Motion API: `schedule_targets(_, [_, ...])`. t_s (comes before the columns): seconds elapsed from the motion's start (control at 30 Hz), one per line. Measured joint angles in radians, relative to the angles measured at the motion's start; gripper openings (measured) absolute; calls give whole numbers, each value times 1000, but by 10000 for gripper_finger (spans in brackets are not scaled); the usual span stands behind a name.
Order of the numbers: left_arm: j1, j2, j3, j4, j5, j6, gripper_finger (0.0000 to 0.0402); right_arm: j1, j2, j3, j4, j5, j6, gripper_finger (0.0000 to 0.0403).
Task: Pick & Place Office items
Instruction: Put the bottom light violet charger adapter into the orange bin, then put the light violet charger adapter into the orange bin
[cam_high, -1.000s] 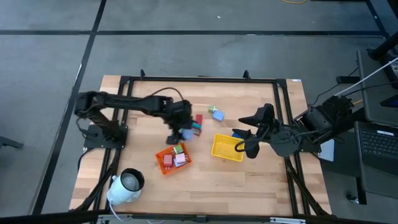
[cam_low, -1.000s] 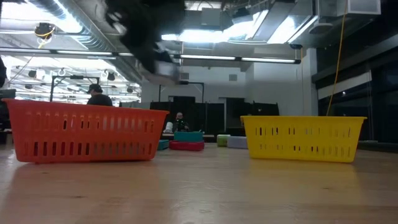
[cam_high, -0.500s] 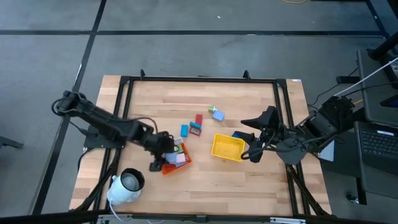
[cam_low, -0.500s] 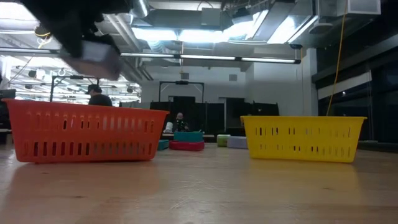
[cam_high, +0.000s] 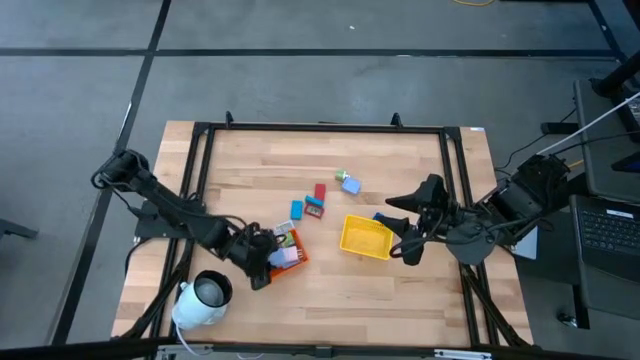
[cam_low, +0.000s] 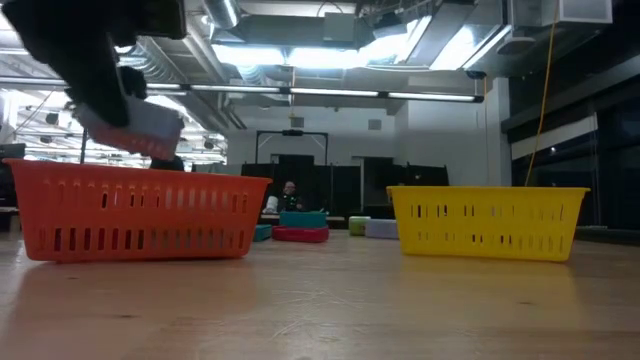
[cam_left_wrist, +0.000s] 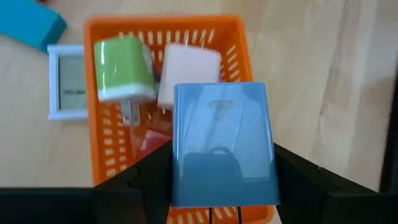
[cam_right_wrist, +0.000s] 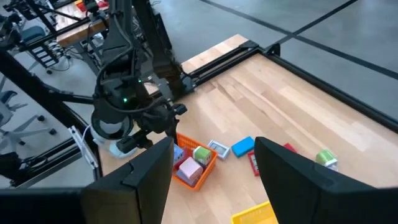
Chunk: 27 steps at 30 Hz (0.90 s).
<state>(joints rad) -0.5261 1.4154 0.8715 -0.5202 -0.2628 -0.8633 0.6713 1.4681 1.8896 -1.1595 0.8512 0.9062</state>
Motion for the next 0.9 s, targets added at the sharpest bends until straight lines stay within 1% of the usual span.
schedule_targets(0.1, [-24, 26, 1, 1, -28, -41, 213, 10, 0, 0, 0, -2, 0, 230])
schedule_targets(0.3, [-29, 66, 1, 1, -32, -72, 214, 27, 0, 0, 12, 2, 3, 230])
schedule_targets(0.43, [-29, 71, 1, 1, -33, -85, 217, 31, 0, 0, 12, 2, 23, 230])
schedule_targets(0.77, [-43, 70, 1, 2, -34, -121, 262, 36, 0, 0, 11, 5, 29, 230])
schedule_targets(0.9, [-45, 70, 1, 2, -64, -122, 273, 36, 0, 0, 11, 5, 29, 230])
